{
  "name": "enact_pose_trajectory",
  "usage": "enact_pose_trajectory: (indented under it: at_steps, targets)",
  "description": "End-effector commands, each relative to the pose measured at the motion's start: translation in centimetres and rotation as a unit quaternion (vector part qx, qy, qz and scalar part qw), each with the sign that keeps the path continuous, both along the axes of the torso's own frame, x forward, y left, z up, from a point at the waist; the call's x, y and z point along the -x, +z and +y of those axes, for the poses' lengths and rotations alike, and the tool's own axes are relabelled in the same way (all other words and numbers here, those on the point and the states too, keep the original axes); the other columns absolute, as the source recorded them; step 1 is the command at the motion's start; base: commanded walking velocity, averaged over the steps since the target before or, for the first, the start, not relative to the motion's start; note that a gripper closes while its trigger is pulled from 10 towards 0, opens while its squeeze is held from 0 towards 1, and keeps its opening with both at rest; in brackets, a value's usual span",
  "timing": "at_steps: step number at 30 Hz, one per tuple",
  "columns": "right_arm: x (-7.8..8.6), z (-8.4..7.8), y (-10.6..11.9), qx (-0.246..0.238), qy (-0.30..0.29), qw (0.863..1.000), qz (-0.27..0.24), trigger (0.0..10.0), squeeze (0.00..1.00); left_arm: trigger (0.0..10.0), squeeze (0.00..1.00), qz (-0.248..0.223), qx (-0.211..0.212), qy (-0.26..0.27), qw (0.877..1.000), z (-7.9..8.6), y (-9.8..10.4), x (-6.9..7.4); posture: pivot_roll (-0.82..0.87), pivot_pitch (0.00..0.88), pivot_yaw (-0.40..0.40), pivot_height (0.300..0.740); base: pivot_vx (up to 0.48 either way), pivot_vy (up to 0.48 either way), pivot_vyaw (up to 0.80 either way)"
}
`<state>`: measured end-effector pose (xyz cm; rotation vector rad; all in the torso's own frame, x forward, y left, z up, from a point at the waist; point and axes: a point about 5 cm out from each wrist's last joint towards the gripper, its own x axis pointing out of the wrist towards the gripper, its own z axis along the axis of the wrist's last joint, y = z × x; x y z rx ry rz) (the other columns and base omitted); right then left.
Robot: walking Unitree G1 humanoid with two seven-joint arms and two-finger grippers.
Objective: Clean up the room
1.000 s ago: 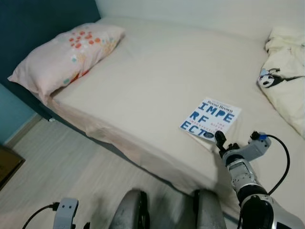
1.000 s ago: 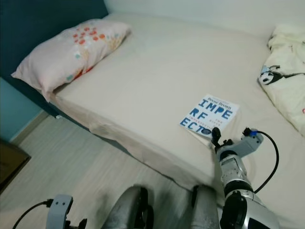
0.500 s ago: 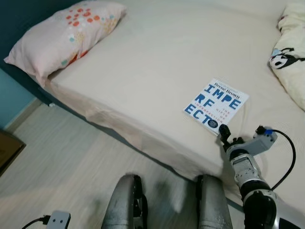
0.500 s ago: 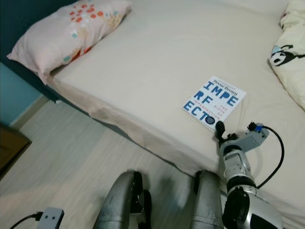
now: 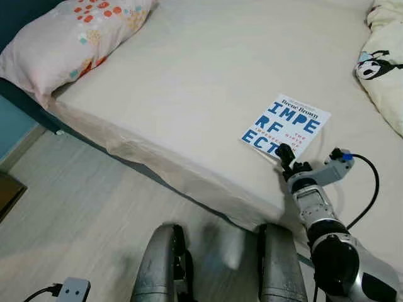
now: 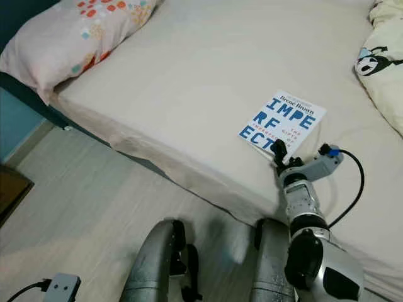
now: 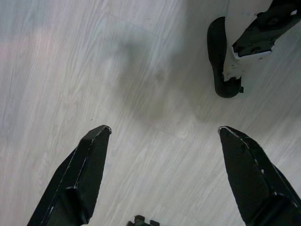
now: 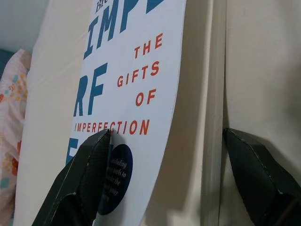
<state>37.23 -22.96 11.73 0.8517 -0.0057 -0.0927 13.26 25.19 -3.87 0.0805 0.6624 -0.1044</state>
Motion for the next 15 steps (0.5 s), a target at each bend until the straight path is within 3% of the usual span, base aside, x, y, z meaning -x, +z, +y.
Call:
enact_pose_trajectory:
  at_steps: [1,2,4,5,10,15]
  targets:
    - [0.7,2.3,-2.6,-0.03,0.041,0.997,0.05,10.0,0.0,10.0,0.0,0.041,-0.008,0.008,0.999,0.8,-0.7,2.1,0.24,0.5,0.156,0.607,0.0,0.0,0.0]
    - [0.6,3.0,-2.6,-0.032,0.055,0.997,0.049,8.6,0.0,10.0,0.0,0.044,-0.008,0.009,0.999,0.8,-0.5,2.3,0.24,0.498,0.155,0.607,0.0,0.0,0.0]
    - [0.6,3.1,-2.6,-0.031,0.06,0.997,0.049,8.6,0.0,10.0,0.0,0.045,-0.008,0.01,0.999,0.8,-0.5,2.3,0.24,0.498,0.155,0.607,0.0,0.0,0.0]
    - [0.6,3.2,-2.6,-0.027,0.062,0.997,0.045,0.0,0.0,10.0,0.0,0.046,-0.009,0.011,0.999,0.9,-0.5,2.3,0.24,0.496,0.154,0.607,0.0,0.0,0.0]
    - [0.5,2.6,-2.2,-0.032,0.044,0.998,0.032,0.0,0.0,10.0,0.0,0.047,-0.011,0.016,0.999,1.0,-0.5,2.1,0.23,0.481,0.142,0.607,0.0,0.0,0.0]
    - [0.2,1.5,-1.0,-0.052,0.021,0.998,-0.013,0.0,0.0,10.0,0.0,0.048,-0.01,0.022,0.999,0.8,-0.8,1.5,0.21,0.456,0.13,0.607,0.0,0.0,0.0]
